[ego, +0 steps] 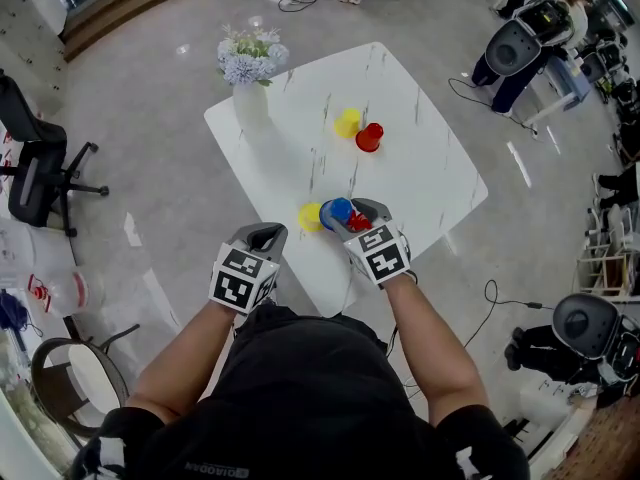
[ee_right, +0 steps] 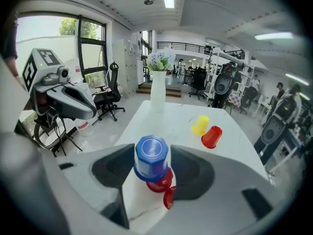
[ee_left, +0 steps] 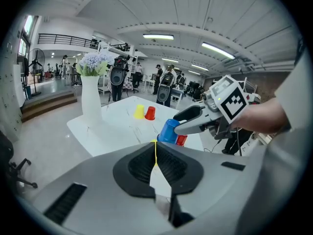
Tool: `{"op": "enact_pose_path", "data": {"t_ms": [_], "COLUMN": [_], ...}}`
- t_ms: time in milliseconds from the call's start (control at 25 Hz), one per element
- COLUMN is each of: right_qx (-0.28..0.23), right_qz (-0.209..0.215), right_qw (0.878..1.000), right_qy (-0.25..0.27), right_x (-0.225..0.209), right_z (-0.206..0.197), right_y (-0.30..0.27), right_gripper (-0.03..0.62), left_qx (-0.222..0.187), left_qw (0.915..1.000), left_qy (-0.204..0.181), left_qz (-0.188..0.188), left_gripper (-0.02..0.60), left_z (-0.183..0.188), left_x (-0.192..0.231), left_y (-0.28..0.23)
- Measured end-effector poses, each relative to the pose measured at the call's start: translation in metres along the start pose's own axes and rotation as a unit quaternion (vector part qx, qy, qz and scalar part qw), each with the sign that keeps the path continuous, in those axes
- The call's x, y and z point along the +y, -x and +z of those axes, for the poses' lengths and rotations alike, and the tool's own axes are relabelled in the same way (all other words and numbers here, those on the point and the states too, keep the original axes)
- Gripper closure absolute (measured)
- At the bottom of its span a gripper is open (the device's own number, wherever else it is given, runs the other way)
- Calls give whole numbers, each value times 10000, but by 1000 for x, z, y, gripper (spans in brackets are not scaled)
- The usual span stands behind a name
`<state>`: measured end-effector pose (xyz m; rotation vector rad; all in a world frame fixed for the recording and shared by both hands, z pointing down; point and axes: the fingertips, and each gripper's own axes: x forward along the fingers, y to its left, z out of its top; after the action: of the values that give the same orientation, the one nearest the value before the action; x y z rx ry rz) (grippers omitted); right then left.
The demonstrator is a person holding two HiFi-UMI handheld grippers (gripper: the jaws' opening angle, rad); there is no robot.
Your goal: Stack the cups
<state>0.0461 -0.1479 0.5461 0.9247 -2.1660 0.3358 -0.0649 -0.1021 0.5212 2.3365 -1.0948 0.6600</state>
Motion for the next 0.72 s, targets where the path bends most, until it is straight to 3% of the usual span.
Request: {"op": "enact_pose_path", "data": {"t_ms": [200, 360, 440, 600, 720], "right_qx": [-194, -754, -977, -945, -891], "right_qz": [166, 192, -13, -534, -619], "right_qw": [9997, 9962, 9939, 9924, 9920], "right_qy": [24, -388, -515, -589, -640], "right_x": [-2, -31, -61, -123, -154], "right_z": [11, 33, 39, 31, 29], "right_y": [19, 45, 49, 33, 8], "right_gripper": [362, 362, 362, 362, 363], "left_qx": [31, 51, 47, 4, -5], "left_qw": [9999, 9996, 9993, 9986, 9976], "left_qy": [87, 196, 233, 309, 385], "left_qz": [75, 214, 293, 427, 579], "left_gripper": [572, 572, 572, 572, 572], "left_z": [-3, -4, -3, 1, 1], "left_x": [4, 11, 13, 12, 11], "left_y": [0, 0, 0, -2, -1]}}
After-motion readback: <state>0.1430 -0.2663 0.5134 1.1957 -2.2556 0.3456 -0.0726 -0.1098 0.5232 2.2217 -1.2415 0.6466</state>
